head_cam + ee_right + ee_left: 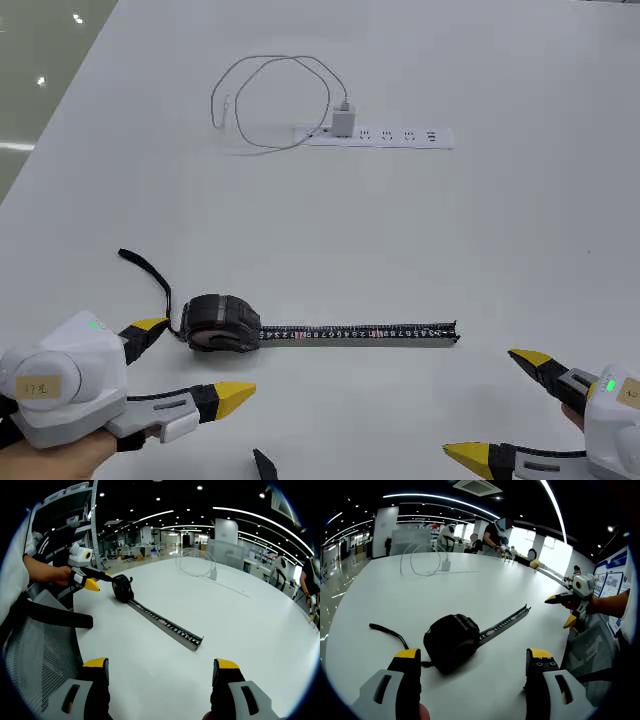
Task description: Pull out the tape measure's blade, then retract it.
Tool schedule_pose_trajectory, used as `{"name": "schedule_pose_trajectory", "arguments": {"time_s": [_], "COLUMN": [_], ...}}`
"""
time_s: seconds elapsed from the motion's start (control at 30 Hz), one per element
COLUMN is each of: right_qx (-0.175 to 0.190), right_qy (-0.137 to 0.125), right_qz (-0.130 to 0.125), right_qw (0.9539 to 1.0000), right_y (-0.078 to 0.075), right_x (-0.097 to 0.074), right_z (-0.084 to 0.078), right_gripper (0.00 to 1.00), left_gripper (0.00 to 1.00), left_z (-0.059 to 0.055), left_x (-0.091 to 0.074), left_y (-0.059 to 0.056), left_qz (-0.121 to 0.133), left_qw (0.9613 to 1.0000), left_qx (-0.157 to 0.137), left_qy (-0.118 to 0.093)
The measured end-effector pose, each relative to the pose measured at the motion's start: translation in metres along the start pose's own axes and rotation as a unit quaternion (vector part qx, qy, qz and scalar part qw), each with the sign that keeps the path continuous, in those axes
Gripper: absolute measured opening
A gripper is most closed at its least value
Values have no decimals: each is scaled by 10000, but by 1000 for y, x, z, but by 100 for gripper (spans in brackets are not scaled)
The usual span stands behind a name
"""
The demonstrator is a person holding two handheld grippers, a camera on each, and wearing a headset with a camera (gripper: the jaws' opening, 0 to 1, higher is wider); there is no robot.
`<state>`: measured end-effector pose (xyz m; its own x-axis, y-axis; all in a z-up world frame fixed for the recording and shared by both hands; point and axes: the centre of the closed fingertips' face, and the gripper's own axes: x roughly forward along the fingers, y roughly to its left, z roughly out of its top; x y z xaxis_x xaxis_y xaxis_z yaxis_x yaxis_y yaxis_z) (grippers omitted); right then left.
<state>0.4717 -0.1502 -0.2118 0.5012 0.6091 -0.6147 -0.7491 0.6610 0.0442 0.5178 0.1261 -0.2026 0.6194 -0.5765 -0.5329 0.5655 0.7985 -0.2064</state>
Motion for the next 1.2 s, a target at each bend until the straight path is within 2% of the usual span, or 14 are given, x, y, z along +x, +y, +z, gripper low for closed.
{"name": "schedule_pose_trajectory", "arguments": {"time_s": [0.33, 0.8, 0.97, 1.03, 1.2], "right_qx": [50, 25, -177, -286, -470], "right_qy": [-31, 2, 148, 243, 371], "right_qz": [2, 68, 183, 320, 380], "right_qw": [10000, 10000, 9996, 9988, 9975], "right_y": [-2, -1, -6, -6, -15], "right_x": [2, 4, 5, 6, 8], "right_z": [0, 0, 0, -1, 0], "right_gripper": [83, 81, 76, 74, 74], "left_gripper": [83, 83, 82, 82, 82], "left_z": [1, 3, 3, 3, 2], "left_x": [7, 10, 12, 12, 14], "left_y": [0, 1, 2, 3, 3], "left_qz": [-24, 73, 179, 217, 323], "left_qw": [9999, 9996, 9991, 9988, 9985], "left_qx": [-108, -259, -345, -401, -405], "left_qy": [-44, -121, -153, -163, -149]}}
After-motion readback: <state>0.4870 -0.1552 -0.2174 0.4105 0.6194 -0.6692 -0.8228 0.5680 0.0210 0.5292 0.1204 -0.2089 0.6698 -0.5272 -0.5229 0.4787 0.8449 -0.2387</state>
